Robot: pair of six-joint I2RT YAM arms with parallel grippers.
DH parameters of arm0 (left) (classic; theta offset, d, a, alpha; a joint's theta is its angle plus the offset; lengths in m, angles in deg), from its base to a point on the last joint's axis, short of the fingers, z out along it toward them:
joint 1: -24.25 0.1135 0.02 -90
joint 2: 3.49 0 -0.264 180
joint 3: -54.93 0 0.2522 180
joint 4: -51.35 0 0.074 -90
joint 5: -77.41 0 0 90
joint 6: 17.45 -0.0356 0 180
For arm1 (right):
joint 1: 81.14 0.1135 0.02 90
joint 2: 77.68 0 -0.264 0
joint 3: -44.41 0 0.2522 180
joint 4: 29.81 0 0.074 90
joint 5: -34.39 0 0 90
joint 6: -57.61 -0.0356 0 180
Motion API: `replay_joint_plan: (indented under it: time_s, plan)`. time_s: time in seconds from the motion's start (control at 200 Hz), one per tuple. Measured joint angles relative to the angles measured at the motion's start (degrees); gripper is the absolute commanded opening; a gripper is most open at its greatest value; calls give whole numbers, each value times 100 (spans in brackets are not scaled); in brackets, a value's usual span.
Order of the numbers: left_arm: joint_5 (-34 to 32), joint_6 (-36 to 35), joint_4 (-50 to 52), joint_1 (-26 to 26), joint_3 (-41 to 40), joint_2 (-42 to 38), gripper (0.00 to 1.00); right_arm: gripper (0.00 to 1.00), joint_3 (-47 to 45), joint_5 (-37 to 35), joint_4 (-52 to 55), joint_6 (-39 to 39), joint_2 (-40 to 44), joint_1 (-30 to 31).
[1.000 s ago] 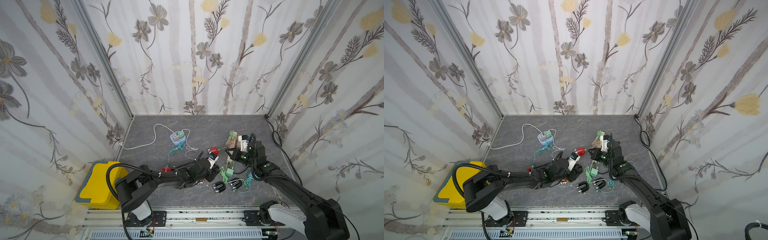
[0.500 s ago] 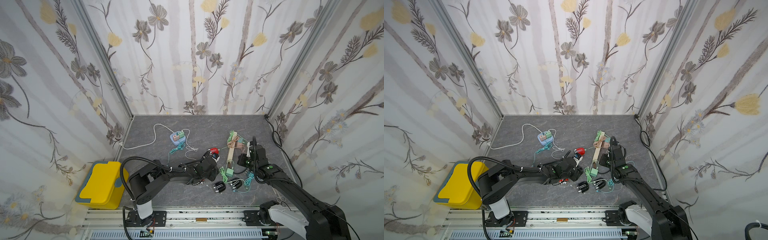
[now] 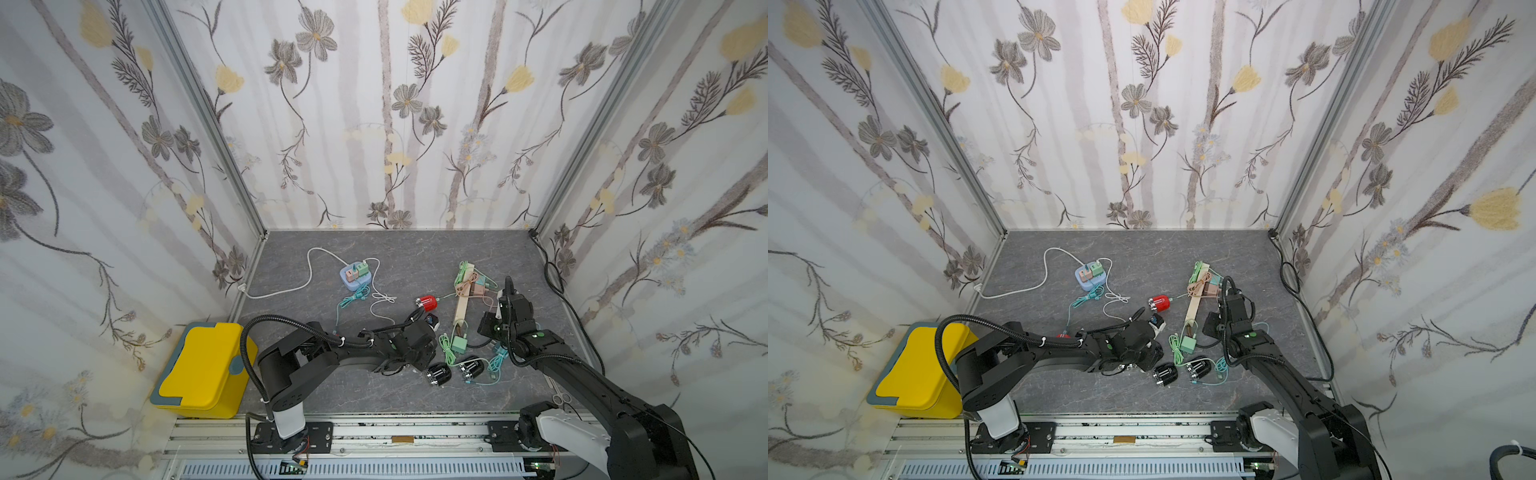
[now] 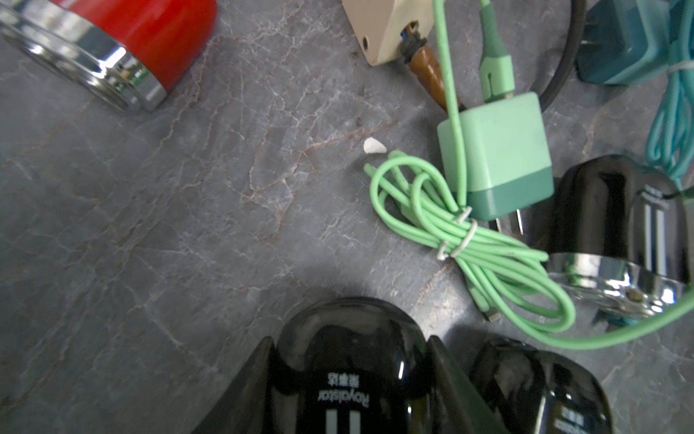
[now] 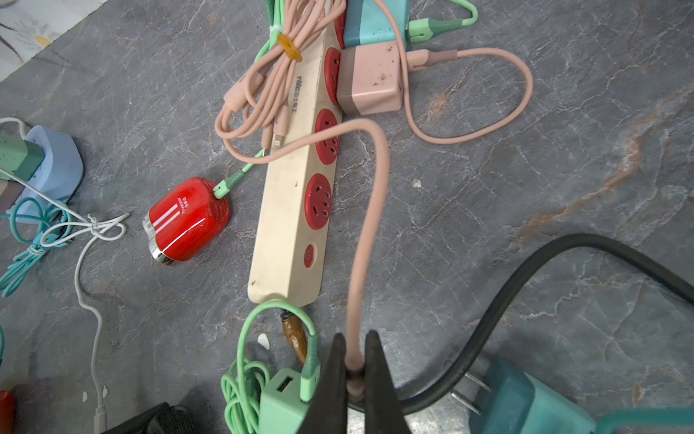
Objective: Unplug the electric shaver
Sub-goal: Place the electric shaver at the center of the board.
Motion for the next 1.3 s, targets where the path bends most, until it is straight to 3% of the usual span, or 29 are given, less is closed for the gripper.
replay_joint_plan:
  time_s: [0.555,0.929,1.159,1.299]
  plan:
    - [-179,428,501,-70,-741,-772,50,5,-96,302,-164,0,-52,-9]
    - [-155,527,625,-219,-767,-850,58,9,-212,455,-254,0,90,-9]
    - [-177,529,557,-302,-778,-817,79,12,-358,608,-337,2,144,-9]
    - [-103,553,553,-291,-776,-866,100,12,-481,708,-417,2,142,-9]
